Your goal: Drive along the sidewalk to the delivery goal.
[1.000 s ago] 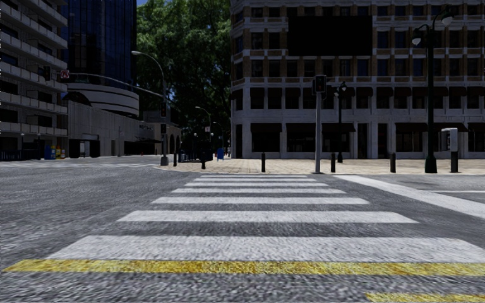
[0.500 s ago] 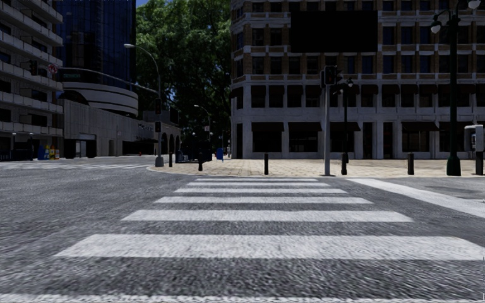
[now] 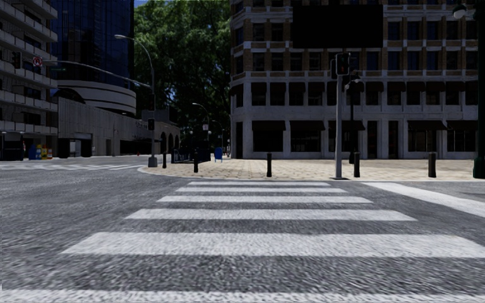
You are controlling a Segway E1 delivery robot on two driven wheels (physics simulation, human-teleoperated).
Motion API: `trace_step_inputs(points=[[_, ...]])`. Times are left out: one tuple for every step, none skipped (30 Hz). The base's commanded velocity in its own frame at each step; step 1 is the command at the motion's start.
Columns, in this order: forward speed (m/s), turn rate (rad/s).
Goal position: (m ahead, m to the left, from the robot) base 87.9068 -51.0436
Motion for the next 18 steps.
trace_step_inputs(points=[[1.90,0.00],[1.90,0.00],[1.90,0.00],[1.90,0.00],[1.90,0.00],[1.90,0.00],[1.90,0.00],[1.90,0.00],[1.90,0.00],[1.90,0.00],[1.90,0.00],[1.90,0.00],[1.90,0.00],[1.90,0.00],[1.90,0.00],[1.90,0.00],[1.90,0.00],[1.90,0.00]])
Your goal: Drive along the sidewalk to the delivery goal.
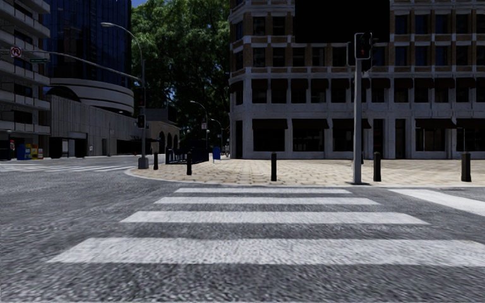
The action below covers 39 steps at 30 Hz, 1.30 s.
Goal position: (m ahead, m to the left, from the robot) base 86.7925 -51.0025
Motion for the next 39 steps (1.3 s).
trace_step_inputs(points=[[1.90,0.00],[1.90,0.00],[1.90,0.00],[1.90,0.00],[1.90,0.00],[1.90,0.00],[1.90,0.00],[1.90,0.00],[1.90,0.00],[1.90,0.00],[1.90,0.00],[1.90,0.00],[1.90,0.00],[1.90,0.00],[1.90,0.00],[1.90,0.00],[1.90,0.00],[1.90,0.00],[1.90,0.00],[1.90,0.00],[1.90,0.00],[1.90,0.00],[1.90,0.00],[1.90,0.00],[1.90,0.00],[1.90,0.00],[1.90,0.00],[1.90,0.00],[1.90,0.00],[1.90,0.00],[1.90,0.00],[1.90,0.00],[1.90,0.00],[1.90,0.00],[1.90,0.00],[1.90,0.00],[1.90,0.00],[1.90,0.00],[1.90,0.00]])
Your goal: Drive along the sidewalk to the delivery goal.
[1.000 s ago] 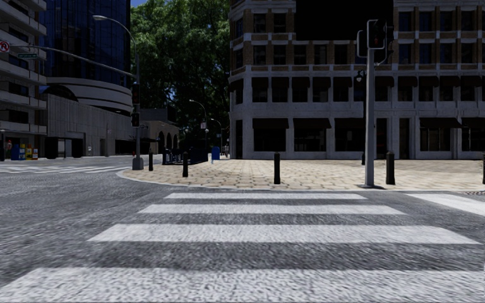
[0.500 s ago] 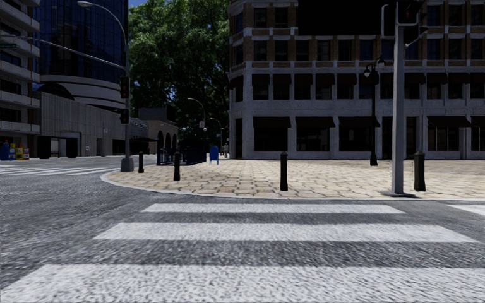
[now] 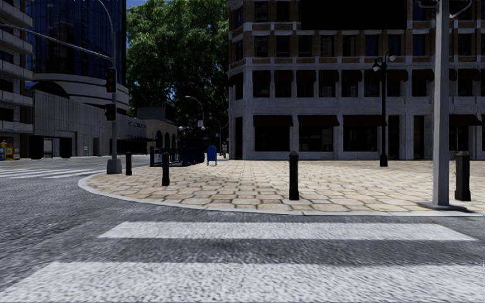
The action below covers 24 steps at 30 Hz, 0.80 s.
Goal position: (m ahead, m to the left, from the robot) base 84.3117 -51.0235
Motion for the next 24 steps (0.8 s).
trace_step_inputs(points=[[1.90,0.00],[1.90,0.00],[1.90,0.00],[1.90,0.00],[1.90,0.00],[1.90,0.00],[1.90,0.00],[1.90,0.00],[1.90,0.00],[1.90,0.00],[1.90,0.00],[1.90,0.00],[1.90,0.00],[1.90,0.00],[1.90,0.00],[1.90,0.00],[1.90,0.00],[1.90,0.00],[1.90,0.00],[1.90,0.00],[1.90,0.00],[1.90,0.00],[1.90,0.00],[1.90,0.00]])
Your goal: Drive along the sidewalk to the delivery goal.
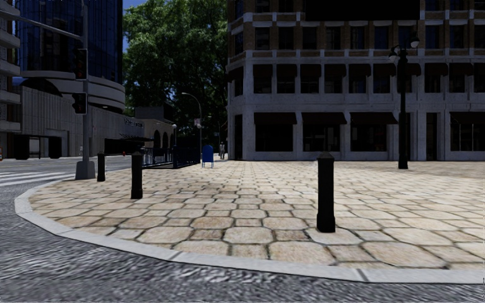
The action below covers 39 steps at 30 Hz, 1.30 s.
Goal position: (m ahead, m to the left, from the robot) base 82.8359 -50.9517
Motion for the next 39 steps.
trace_step_inputs(points=[[1.90,0.00],[1.90,0.00],[1.90,0.00],[1.90,0.00],[1.90,0.00],[1.90,0.00],[1.90,0.00],[1.90,0.00],[1.90,0.00],[1.90,0.00],[1.87,0.00],[1.87,0.00],[1.66,0.00],[1.42,0.00],[1.31,0.00],[1.31,0.00],[1.28,0.00],[1.27,0.00],[1.27,0.00],[1.27,0.00],[1.27,0.00],[1.27,0.00],[1.27,0.00],[1.27,0.00],[1.27,0.00],[1.27,0.00],[1.28,0.00],[1.30,0.00],[1.30,0.00],[1.32,0.00],[1.34,0.00],[1.34,0.00],[1.34,0.00],[1.36,0.00],[1.38,0.00],[1.39,0.00],[1.39,0.00],[1.39,0.00],[1.40,0.00]])
